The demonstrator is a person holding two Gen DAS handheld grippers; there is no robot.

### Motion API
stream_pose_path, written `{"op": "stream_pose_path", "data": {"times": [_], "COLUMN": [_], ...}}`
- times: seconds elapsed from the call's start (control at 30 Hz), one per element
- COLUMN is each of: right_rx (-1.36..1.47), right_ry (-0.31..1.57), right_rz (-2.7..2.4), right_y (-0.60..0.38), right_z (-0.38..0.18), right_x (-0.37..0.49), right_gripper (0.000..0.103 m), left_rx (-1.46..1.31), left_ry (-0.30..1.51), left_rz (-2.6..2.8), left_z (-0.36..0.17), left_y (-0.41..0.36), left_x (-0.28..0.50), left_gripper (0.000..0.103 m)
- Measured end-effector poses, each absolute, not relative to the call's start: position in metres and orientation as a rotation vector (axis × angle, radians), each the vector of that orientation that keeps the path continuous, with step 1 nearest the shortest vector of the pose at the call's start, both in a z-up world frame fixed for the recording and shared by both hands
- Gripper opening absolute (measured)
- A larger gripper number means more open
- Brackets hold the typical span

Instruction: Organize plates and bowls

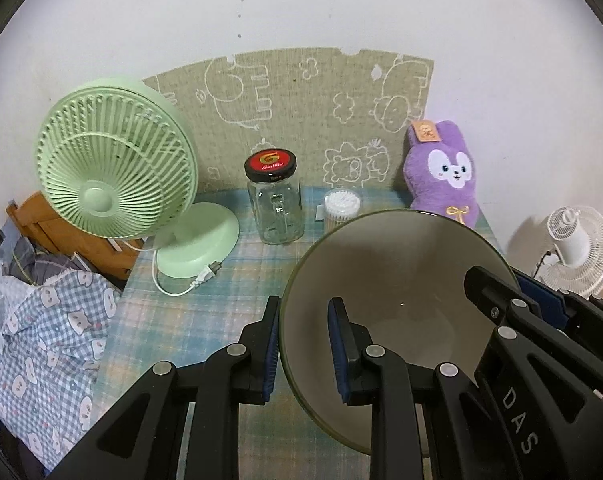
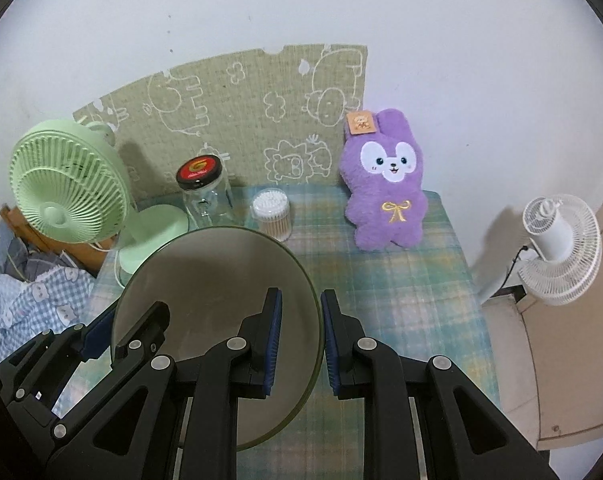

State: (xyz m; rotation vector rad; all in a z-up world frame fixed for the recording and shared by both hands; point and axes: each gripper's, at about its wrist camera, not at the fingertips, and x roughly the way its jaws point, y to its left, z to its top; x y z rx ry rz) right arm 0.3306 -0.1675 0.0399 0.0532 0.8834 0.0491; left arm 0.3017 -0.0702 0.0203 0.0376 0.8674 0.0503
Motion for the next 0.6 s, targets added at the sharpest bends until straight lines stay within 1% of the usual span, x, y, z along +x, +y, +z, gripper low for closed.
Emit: {"op": "stream_pose_path", "data": {"times": [0.3, 0.6], "right_rx": [0.058, 0.059], "right_ry": [0.854, 0.848], "right_rz": [0.033, 0.019], "right_y": [-0.156, -0.145], "right_z": [0.061, 0.062], "right_x": [0.284, 0.235], "right_gripper": [0.023, 0.023], "left_rx": [0.047, 0.056], "left_ry": [0.839, 0.832], "left_rz": [0.031, 0.014], "left_z": [0.038, 0.039], "left_y": [-0.057, -0.046], "left_x": [0.259, 0.214], "left_gripper": [0.021, 0.021]}}
